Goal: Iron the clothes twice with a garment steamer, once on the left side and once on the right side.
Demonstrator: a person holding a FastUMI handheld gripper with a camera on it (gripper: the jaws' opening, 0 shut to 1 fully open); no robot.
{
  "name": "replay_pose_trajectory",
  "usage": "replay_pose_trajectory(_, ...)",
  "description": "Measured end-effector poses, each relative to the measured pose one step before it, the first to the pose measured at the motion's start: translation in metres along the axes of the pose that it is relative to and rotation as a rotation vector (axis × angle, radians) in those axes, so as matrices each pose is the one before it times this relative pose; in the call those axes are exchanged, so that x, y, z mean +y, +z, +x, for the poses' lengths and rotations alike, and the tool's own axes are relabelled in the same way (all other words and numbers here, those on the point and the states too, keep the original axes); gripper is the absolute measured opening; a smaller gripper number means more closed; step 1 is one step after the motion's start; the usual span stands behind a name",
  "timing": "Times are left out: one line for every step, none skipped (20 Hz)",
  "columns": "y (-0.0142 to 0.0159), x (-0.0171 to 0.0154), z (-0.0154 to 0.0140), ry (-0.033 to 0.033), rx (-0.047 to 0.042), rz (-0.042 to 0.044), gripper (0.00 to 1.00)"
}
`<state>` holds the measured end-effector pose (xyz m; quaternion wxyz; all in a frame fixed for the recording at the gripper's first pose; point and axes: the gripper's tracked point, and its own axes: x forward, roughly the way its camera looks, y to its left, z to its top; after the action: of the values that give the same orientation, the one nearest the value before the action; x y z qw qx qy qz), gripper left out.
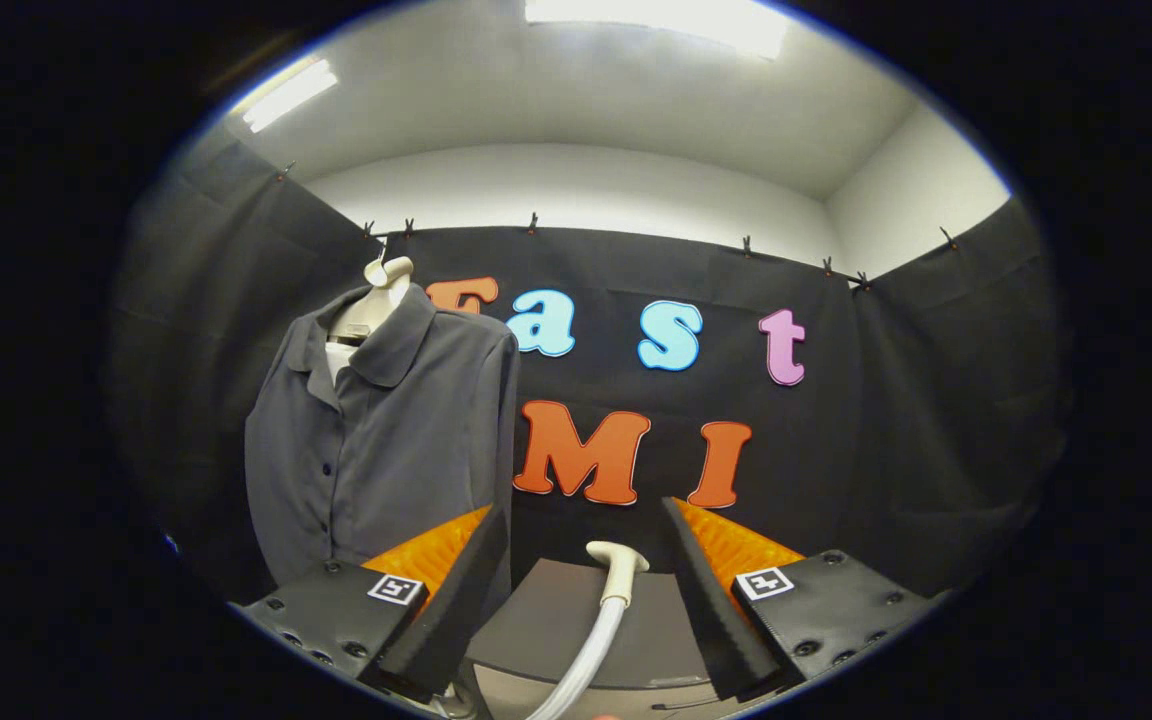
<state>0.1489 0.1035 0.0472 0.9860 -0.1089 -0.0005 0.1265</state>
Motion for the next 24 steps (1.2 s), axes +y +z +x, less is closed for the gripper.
replay_pose_trajectory(-0.00467,-0.00826,0.01818,-0.01571,0.01729,-0.02191,0.98)
replay_pose_trajectory(-0.00905,-0.00938,0.01953,-0.01762,0.03468,-0.0075,0.98)
replay_pose_trajectory(-0.01206,-0.00428,0.0207,0.00108,0.04663,0.00216,0.98)
replay_pose_trajectory(-0.01371,0.00084,0.02251,0.00569,0.05507,0.00988,0.98)
replay_pose_trajectory(-0.01649,-0.00223,0.02019,0.00707,0.06156,0.01089,0.98)
replay_pose_trajectory(-0.01647,-0.00535,0.0206,0.00787,0.06997,0.01489,0.98)
replay_pose_trajectory(-0.01798,-0.00355,0.01463,0.00832,0.07331,0.03214,0.98)
replay_pose_trajectory(-0.01543,0.00277,0.01578,0.02648,0.0515,0.03988,0.98)
replay_pose_trajectory(-0.01553,-0.00077,0.0141,0.01193,0.0458,0.03471,0.98)
replay_pose_trajectory(-0.01212,-0.00487,0.0143,-0.00425,0.04868,0.01658,0.98)
replay_pose_trajectory(-0.01231,-0.00791,0.01278,-0.01579,0.04376,0.00511,0.98)
replay_pose_trajectory(-0.00904,-0.00836,0.01231,-0.01616,0.03399,0.00687,0.98)
replay_pose_trajectory(-0.00675,-0.00453,0.01145,-0.00648,0.02553,0.0071,0.98)
replay_pose_trajectory(-0.00478,-0.00295,0.00835,-0.00364,0.01761,0.01167,0.99)
replay_pose_trajectory(-0.0064,-0.00086,0.00864,0.01309,0.02723,0.00411,0.98)
replay_pose_trajectory(-0.01042,-0.00288,0.00753,0.00723,0.03646,0.00503,0.98)
replay_pose_trajectory(-0.00936,-0.00254,0.00737,0.00448,0.03762,0.01106,0.98)
replay_pose_trajectory(-0.00827,0.00012,0.00843,0.01172,0.03797,0.01111,0.96)
replay_pose_trajectory(-0.00754,0.00221,0.00508,0.01836,0.02315,0.01148,0.94)
replay_pose_trajectory(-0.00191,0.00279,0.00535,0.02221,0.00354,0.01182,0.93)
replay_pose_trajectory(-0.00268,0.00316,0.00456,0.02108,0.00809,0.02068,0.91)
replay_pose_trajectory(-0.00336,0.00191,0.00338,0.01845,0.00746,0.02525,0.89)
replay_pose_trajectory(-0.00264,0.00524,0.00096,0.02283,0.00781,0.02562,0.79)
replay_pose_trajectory(-0.00195,-0.00262,-0.00256,-0.02651,0.0107,0.00179,0.69)
